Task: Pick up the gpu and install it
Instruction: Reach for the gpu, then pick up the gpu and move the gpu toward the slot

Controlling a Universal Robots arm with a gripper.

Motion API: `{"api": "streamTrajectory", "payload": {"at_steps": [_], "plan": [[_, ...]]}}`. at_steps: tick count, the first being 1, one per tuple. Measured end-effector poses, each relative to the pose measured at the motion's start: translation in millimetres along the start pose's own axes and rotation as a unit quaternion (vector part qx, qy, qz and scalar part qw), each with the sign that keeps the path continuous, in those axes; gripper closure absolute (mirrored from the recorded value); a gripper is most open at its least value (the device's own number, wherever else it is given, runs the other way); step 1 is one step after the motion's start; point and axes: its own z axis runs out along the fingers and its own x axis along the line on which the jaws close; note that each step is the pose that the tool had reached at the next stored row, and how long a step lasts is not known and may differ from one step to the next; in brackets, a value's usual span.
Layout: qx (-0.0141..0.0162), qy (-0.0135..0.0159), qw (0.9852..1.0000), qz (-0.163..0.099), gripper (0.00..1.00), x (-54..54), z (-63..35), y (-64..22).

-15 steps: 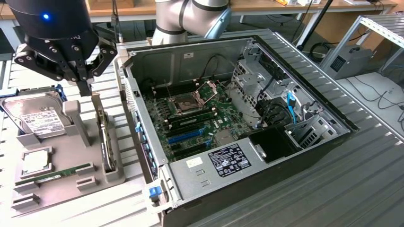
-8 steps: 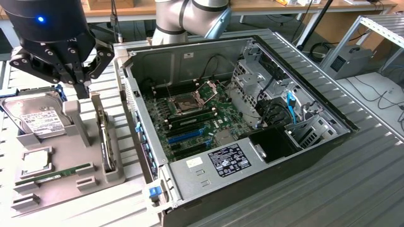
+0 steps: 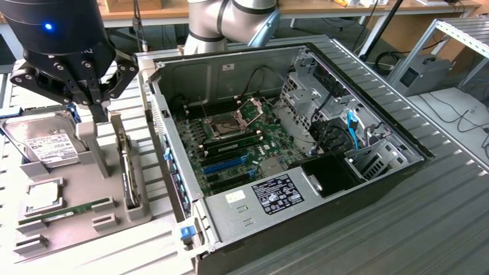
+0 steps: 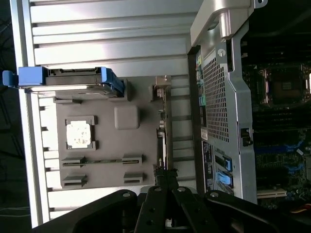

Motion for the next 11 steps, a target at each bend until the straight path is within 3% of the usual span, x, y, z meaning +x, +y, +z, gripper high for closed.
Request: {"api": "streamTrajectory", "payload": {"at_steps": [11], "plan": [[0.0, 0.0, 1.0, 0.0, 0.89, 0.0, 0.0, -0.6]]}}
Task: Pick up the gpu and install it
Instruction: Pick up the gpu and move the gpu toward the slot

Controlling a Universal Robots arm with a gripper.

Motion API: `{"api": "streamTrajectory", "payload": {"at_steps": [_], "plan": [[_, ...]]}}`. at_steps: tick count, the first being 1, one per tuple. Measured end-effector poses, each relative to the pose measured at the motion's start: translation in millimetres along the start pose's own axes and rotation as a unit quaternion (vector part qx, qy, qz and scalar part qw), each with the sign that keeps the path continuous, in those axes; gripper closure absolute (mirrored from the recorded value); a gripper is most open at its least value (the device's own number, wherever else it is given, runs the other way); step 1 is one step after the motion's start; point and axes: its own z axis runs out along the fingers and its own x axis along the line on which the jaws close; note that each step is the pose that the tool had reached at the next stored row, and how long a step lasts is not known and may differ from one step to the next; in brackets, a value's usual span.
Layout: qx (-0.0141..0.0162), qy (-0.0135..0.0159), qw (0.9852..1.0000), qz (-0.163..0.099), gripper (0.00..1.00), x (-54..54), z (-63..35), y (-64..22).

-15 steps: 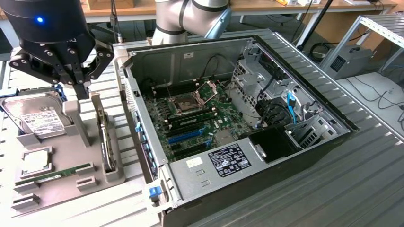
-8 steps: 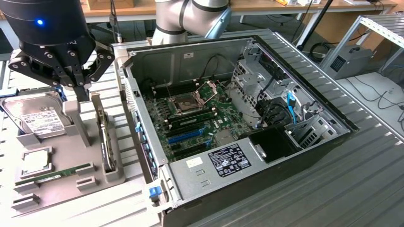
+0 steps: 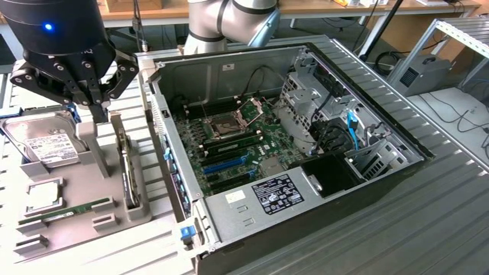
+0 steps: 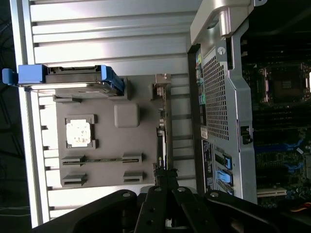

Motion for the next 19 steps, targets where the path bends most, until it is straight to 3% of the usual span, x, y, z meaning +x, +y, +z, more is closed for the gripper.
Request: {"api": "streamTrajectory", "payload": {"at_steps": [5, 10, 19], "plan": [[0.0, 0.0, 1.0, 0.0, 0.89, 0.0, 0.0, 0.0], [0.0, 0.0, 1.0, 0.0, 0.58, 0.0, 0.0, 0.0], [0.0, 0.0, 1.0, 0.0, 0.58, 0.0, 0.0, 0.0]]}}
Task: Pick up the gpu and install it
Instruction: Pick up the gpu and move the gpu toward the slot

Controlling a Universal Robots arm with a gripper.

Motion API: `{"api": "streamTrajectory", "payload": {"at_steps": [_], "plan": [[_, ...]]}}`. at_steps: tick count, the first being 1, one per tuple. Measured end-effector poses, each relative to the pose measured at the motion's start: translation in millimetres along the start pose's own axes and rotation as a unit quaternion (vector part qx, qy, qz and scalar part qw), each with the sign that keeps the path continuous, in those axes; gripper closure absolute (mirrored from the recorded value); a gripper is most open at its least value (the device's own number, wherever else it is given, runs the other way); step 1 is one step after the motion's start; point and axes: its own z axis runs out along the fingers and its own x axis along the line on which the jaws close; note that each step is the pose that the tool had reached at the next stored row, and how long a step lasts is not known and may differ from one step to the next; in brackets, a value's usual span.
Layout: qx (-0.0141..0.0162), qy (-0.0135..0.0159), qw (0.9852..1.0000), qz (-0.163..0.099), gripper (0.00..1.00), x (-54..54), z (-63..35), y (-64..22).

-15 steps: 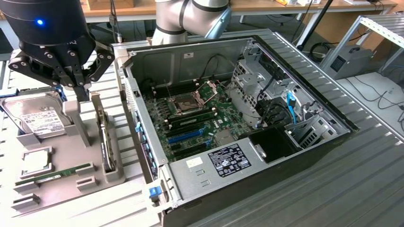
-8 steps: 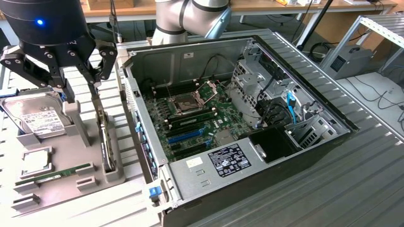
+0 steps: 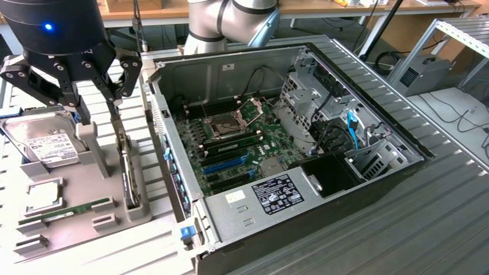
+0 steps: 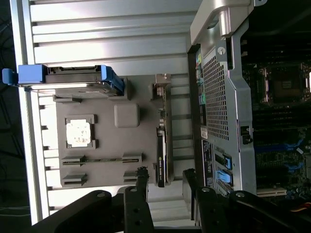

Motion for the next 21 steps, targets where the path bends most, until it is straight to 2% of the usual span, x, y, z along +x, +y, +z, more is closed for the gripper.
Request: {"api": "streamTrajectory", "payload": {"at_steps": [21], "plan": [[0.0, 0.0, 1.0, 0.0, 0.58, 0.4, 14.2, -0.6]]}}
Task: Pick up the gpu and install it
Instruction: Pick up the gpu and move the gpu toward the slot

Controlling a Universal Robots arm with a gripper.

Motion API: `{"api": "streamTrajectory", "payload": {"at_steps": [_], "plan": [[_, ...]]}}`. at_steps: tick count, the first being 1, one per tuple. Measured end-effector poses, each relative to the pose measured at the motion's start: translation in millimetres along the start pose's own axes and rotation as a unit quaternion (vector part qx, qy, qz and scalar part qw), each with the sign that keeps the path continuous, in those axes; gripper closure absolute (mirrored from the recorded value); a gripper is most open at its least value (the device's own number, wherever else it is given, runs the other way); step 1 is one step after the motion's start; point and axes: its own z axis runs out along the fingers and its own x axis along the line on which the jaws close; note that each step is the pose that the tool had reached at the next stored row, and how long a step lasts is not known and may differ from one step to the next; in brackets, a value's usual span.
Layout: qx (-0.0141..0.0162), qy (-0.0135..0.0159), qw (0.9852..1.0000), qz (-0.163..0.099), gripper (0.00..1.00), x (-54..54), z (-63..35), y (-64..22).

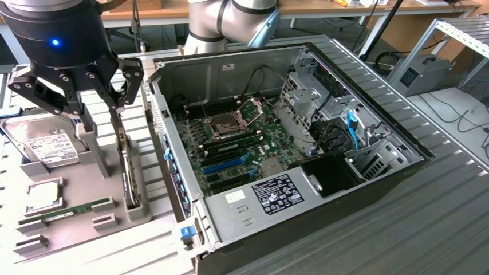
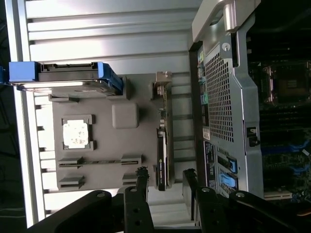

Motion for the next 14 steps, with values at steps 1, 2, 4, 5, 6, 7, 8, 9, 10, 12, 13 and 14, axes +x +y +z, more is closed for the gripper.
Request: {"api": "streamTrajectory", "payload": {"at_steps": [1, 2, 4, 5, 6, 7, 8, 9, 10, 12, 13, 14], "plan": [[0.0, 0.0, 1.0, 0.0, 0.58, 0.0, 0.6, 0.0], [0.0, 0.0, 1.0, 0.0, 0.58, 0.1, 1.2, -0.1], [0.0, 0.0, 1.0, 0.0, 0.58, 0.1, 1.8, -0.1], [0.0, 0.0, 1.0, 0.0, 0.58, 0.1, 2.2, -0.1], [0.0, 0.0, 1.0, 0.0, 0.58, 0.1, 2.5, -0.1], [0.0, 0.0, 1.0, 0.0, 0.58, 0.1, 2.9, -0.1], [0.0, 0.0, 1.0, 0.0, 0.58, 0.1, 3.4, -0.1], [0.0, 0.0, 1.0, 0.0, 0.58, 0.1, 3.7, -0.2], [0.0, 0.0, 1.0, 0.0, 0.58, 0.1, 3.9, -0.2], [0.0, 0.0, 1.0, 0.0, 0.58, 0.1, 4.4, -0.2], [0.0, 0.0, 1.0, 0.0, 0.58, 0.2, 4.7, -0.2], [0.0, 0.0, 1.0, 0.0, 0.58, 0.2, 4.9, -0.2]]}}
